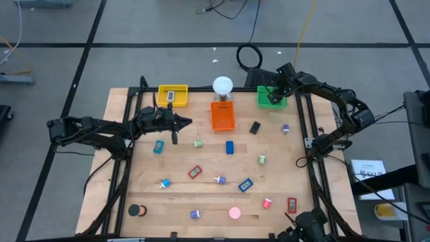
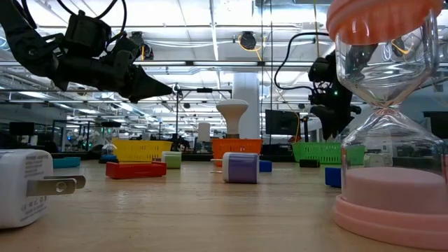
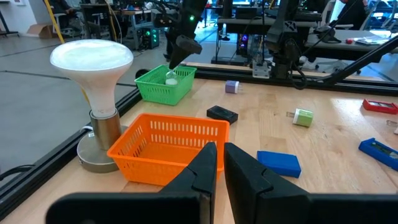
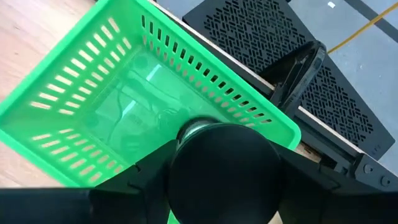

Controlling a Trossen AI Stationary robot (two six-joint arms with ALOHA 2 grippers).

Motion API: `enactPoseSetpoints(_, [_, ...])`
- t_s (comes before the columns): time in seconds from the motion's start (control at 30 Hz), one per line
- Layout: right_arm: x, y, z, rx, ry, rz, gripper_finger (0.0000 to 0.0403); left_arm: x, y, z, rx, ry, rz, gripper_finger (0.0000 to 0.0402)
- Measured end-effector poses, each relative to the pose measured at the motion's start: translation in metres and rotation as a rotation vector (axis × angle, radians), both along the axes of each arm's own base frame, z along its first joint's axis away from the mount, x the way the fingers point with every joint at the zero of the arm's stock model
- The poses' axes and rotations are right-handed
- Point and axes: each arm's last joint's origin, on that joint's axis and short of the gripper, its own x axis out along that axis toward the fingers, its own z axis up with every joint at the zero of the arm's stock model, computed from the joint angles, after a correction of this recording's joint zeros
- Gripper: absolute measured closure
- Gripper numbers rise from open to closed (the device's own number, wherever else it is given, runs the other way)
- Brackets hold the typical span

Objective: Pick & Place Office items
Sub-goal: Put the white sandglass timer into the green bin, then put the left green charger adapter into the orange bin

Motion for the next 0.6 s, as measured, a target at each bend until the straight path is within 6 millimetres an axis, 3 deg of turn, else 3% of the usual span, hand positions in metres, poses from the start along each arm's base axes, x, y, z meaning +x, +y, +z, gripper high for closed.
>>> enactPoseSetpoints(0.2, [0.001, -0.001, -0.002, -0.031, -0.017, -0.002, 0.0189, 0.000, 0.000, 0.000, 0.000, 0.000, 0.000, 0.0371])
enactPoseSetpoints(0.6, [-0.002, 0.000, 0.009, -0.124, 0.020, -0.034, 0.0132, 0.000, 0.000, 0.000, 0.001, 0.000, 0.000, 0.0371])
